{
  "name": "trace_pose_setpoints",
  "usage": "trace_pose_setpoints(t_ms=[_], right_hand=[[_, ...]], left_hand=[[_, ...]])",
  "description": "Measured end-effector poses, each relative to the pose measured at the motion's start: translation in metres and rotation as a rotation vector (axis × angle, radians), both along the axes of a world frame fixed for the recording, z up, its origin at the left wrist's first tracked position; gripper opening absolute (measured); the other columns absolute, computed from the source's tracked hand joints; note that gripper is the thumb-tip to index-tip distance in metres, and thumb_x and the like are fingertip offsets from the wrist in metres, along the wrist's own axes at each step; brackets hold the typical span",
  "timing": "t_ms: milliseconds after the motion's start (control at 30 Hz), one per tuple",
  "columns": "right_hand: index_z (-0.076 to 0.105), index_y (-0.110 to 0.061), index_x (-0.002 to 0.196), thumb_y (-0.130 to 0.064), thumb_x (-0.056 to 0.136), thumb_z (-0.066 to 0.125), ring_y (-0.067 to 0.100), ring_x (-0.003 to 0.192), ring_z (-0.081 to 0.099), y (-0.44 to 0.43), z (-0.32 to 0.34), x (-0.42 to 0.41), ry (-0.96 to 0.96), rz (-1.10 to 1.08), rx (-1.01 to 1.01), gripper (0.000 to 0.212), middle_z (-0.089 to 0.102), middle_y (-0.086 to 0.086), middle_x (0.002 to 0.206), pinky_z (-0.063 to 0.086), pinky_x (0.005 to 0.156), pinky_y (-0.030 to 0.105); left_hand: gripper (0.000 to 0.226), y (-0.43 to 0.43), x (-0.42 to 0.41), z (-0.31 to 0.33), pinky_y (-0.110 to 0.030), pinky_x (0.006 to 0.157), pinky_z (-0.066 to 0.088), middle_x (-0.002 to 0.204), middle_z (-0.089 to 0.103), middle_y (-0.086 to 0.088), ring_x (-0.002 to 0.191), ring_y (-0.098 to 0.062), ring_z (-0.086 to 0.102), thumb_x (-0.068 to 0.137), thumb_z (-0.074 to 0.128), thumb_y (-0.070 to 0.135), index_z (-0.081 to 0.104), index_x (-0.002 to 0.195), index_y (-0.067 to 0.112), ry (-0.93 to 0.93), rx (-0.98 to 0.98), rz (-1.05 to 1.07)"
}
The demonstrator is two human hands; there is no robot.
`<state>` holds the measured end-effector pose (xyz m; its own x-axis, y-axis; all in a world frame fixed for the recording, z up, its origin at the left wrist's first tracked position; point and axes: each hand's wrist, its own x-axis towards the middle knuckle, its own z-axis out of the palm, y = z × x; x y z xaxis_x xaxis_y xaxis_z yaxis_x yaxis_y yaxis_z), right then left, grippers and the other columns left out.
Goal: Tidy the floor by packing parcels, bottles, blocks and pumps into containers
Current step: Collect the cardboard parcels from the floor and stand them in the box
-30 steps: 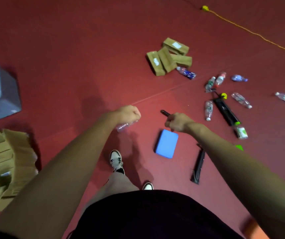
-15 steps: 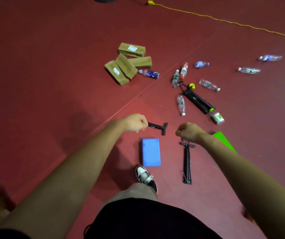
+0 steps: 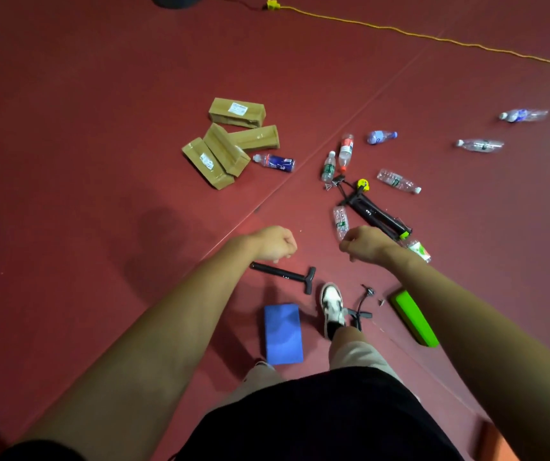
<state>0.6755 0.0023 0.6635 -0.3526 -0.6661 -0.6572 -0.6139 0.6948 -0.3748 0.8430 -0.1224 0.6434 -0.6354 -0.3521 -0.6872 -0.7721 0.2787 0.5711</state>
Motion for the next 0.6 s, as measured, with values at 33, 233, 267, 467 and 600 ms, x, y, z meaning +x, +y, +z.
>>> trace_pose_setpoints(t_ms=[33,233,267,467,600], right_hand=[[0.070,-0.004,0.099,-0.021,0.092,0.049,0.025,0.098,0.062,-0.011,-0.004,-0.014,-0.002,0.009,0.001,0.028,0.069,0.008,0.085,0.048,0.086,0.030],[0.065,-0.006,0.081,-0.020,0.091,0.049,0.023,0.082,0.058,-0.102,-0.020,-0.114,-0.026,0.116,0.009,0.023,0.066,0.008,0.079,0.044,0.078,0.026],[0.064,-0.006,0.082,-0.020,0.092,0.048,0.023,0.083,0.058,-0.118,-0.020,-0.129,-0.030,0.135,0.018,0.023,0.065,0.007,0.079,0.045,0.080,0.027],[0.068,0.000,0.100,-0.019,0.093,0.048,0.026,0.093,0.061,-0.208,-0.010,-0.191,-0.018,0.252,0.032,0.028,0.069,0.012,0.098,0.049,0.081,0.029],[0.067,-0.002,0.105,-0.025,0.095,0.046,0.027,0.090,0.058,-0.263,-0.014,-0.216,0.009,0.214,0.009,0.032,0.064,0.007,0.090,0.046,0.079,0.029]], left_hand=[[0.023,-0.011,-0.014,-0.003,-0.029,0.079,0.046,0.075,0.059,0.005,0.068,-0.018,0.054,0.089,0.047,0.010,0.053,0.072,0.024,-0.003,0.008,0.014],[0.021,-0.084,-0.101,-0.013,-0.033,0.085,0.051,0.075,0.060,0.008,0.080,-0.021,0.058,0.090,0.048,0.014,0.055,0.073,0.024,0.000,0.007,0.202],[0.022,-0.095,-0.113,-0.012,-0.033,0.084,0.051,0.075,0.060,0.007,0.081,-0.021,0.057,0.090,0.048,0.014,0.055,0.072,0.024,0.000,0.011,0.227],[0.020,-0.169,-0.162,-0.001,-0.018,0.059,0.046,0.074,0.056,0.006,0.068,-0.010,0.054,0.093,0.047,0.010,0.055,0.077,0.019,0.063,0.014,0.388],[0.013,-0.221,-0.174,0.004,-0.012,0.043,0.037,0.074,0.057,0.007,0.059,-0.007,0.050,0.095,0.045,0.012,0.056,0.089,0.018,0.066,-0.002,0.457]])
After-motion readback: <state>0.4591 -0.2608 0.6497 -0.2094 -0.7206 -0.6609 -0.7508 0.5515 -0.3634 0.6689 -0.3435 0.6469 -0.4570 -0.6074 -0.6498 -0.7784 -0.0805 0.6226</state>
